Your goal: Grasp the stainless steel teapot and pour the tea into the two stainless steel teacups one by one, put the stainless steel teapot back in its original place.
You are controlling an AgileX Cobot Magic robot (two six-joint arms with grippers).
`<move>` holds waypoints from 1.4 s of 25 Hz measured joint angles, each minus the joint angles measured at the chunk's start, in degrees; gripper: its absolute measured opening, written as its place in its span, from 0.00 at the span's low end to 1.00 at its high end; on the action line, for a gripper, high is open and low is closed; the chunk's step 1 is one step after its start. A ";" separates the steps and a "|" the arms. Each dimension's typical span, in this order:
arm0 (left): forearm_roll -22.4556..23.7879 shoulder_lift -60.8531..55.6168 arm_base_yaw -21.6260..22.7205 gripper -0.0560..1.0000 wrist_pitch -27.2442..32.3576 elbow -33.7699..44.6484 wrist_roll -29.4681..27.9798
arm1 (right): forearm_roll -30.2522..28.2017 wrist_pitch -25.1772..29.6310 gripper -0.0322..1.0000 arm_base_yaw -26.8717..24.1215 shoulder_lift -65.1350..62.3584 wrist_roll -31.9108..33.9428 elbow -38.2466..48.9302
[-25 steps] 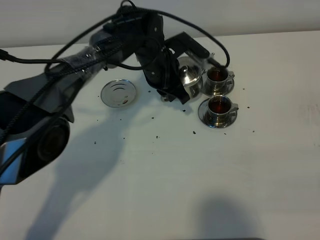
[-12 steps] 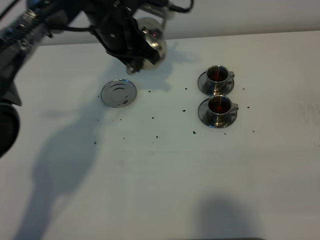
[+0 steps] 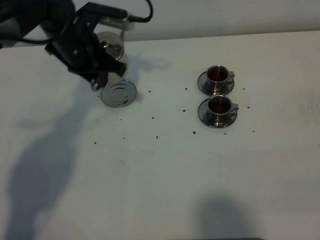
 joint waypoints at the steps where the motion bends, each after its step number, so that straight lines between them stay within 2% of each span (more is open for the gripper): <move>1: 0.00 -0.93 0.46 0.26 -3.13 3.31 -0.84 | 0.00 0.00 0.44 0.00 0.00 0.00 0.00; 7: -0.05 -2.22 1.39 0.26 -16.34 13.57 -5.29 | 0.00 0.00 0.44 0.00 0.00 0.00 0.00; 11: -0.51 -0.96 1.39 0.26 -23.17 15.29 -7.32 | 0.00 0.00 0.44 0.00 0.00 0.00 0.00; 14: -2.65 1.02 1.39 0.26 -26.10 15.29 -7.72 | 0.00 0.00 0.44 0.00 0.00 0.00 0.00; 20: -7.19 5.20 1.39 0.26 -28.51 15.29 -5.86 | 0.00 0.00 0.44 0.00 0.00 -0.07 0.00; 35: -8.91 6.35 1.39 0.26 -31.28 15.29 -4.77 | 0.00 0.00 0.44 0.00 0.00 -0.02 0.00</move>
